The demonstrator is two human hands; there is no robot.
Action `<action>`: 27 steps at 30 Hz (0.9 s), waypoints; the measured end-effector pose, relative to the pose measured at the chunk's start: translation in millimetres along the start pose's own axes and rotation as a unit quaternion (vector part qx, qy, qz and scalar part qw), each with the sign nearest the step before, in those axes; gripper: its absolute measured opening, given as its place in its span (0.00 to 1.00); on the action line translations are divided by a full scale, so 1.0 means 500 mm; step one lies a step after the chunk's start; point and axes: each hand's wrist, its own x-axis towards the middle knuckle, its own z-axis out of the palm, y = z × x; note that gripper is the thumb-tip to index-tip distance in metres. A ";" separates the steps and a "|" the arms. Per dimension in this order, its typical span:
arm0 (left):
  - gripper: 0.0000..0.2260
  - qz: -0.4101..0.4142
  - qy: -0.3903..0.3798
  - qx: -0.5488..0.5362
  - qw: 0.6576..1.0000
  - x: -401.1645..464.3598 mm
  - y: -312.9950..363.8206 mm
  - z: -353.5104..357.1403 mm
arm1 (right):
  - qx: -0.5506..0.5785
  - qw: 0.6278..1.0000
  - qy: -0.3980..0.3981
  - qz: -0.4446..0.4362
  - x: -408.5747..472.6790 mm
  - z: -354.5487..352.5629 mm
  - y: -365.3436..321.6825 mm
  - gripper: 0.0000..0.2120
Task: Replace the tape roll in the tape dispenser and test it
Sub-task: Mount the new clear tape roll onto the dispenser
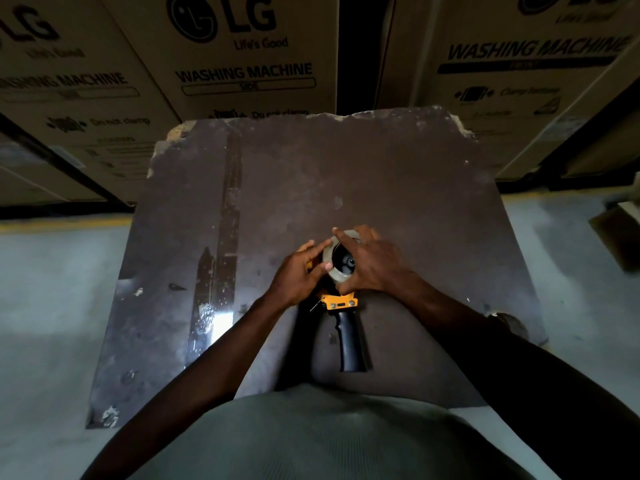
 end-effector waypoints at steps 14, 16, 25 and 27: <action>0.26 -0.008 0.000 0.103 0.995 0.023 0.000 0.014 | 0.053 0.999 0.011 0.005 0.018 0.020 0.032 0.55; 0.26 -0.008 0.003 0.106 0.994 0.026 0.002 0.013 | 0.055 0.998 0.015 0.006 0.020 0.023 0.036 0.55; 0.29 0.026 -0.001 0.206 0.978 0.008 -0.009 0.047 | 0.047 0.999 0.004 0.026 0.025 0.075 0.042 0.55; 0.29 0.027 -0.005 0.219 0.975 0.010 -0.009 0.044 | 0.041 0.999 0.008 0.024 0.028 0.075 0.042 0.55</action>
